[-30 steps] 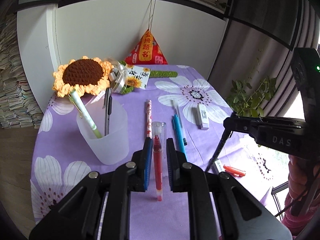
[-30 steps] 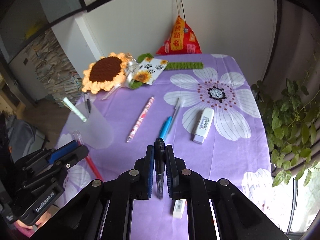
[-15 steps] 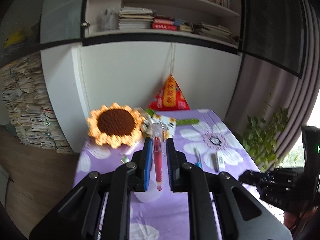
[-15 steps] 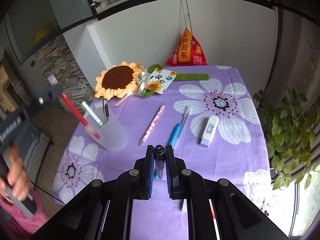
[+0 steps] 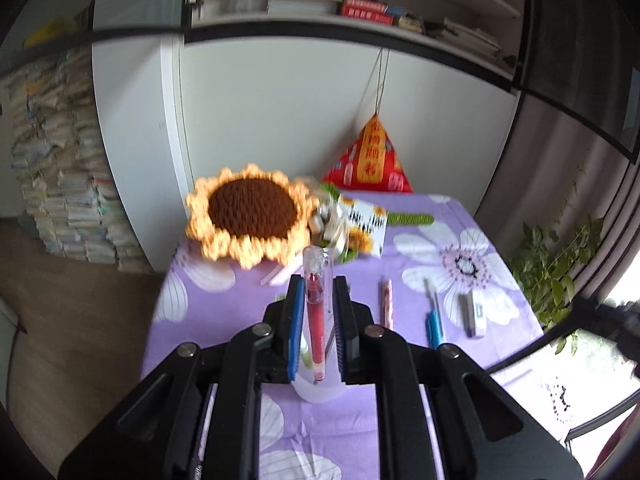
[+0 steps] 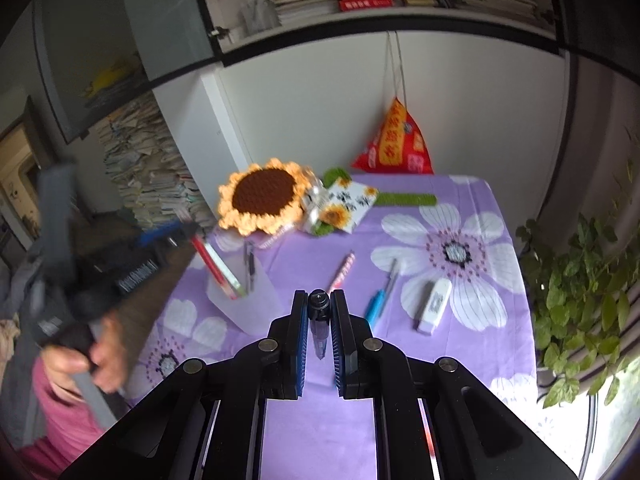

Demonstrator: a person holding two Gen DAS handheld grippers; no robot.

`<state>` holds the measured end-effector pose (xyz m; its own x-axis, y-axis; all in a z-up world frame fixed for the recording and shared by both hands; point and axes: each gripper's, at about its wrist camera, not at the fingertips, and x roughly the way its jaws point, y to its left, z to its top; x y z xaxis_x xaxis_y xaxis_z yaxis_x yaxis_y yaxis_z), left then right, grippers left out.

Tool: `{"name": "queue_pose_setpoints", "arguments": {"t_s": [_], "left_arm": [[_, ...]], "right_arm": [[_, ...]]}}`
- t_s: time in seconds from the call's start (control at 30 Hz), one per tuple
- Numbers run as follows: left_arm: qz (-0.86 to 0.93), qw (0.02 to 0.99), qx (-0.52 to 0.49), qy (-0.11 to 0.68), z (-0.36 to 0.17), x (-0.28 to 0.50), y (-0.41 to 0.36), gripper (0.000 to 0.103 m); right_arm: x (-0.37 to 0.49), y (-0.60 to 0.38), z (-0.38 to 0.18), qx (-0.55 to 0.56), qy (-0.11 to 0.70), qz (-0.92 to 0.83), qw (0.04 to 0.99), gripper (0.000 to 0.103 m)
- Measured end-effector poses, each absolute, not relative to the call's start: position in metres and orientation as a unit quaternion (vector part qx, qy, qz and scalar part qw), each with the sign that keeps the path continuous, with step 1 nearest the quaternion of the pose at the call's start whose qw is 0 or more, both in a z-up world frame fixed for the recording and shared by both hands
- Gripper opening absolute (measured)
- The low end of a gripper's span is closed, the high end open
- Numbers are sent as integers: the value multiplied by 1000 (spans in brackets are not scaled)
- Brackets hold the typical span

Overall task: Organize stationery
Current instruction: 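Carry the red pen with the left tool while the right carries the black marker to the cup, then open the left tool to drop the red pen into the cup while the right drops the black marker in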

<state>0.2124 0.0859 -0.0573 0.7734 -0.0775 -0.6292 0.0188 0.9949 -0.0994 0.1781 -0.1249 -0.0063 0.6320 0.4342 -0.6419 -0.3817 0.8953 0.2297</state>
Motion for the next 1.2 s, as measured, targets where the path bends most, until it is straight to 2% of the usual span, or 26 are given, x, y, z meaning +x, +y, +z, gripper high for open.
{"name": "queue_pose_setpoints", "arguments": {"t_s": [0.23, 0.8, 0.97, 1.2], "left_arm": [[-32, 931, -55, 358, -77, 213, 91, 12], [-61, 927, -83, 360, -90, 204, 111, 13], [-62, 934, -87, 340, -83, 184, 119, 30], [-47, 937, -94, 332, -87, 162, 133, 33]], "right_arm": [[179, -92, 22, 26, 331, 263, 906, 12], [199, -40, 30, 13, 332, 278, 901, 12], [205, -25, 28, 6, 335, 280, 900, 12], [219, 1, 8, -19, 357, 279, 891, 12]]}}
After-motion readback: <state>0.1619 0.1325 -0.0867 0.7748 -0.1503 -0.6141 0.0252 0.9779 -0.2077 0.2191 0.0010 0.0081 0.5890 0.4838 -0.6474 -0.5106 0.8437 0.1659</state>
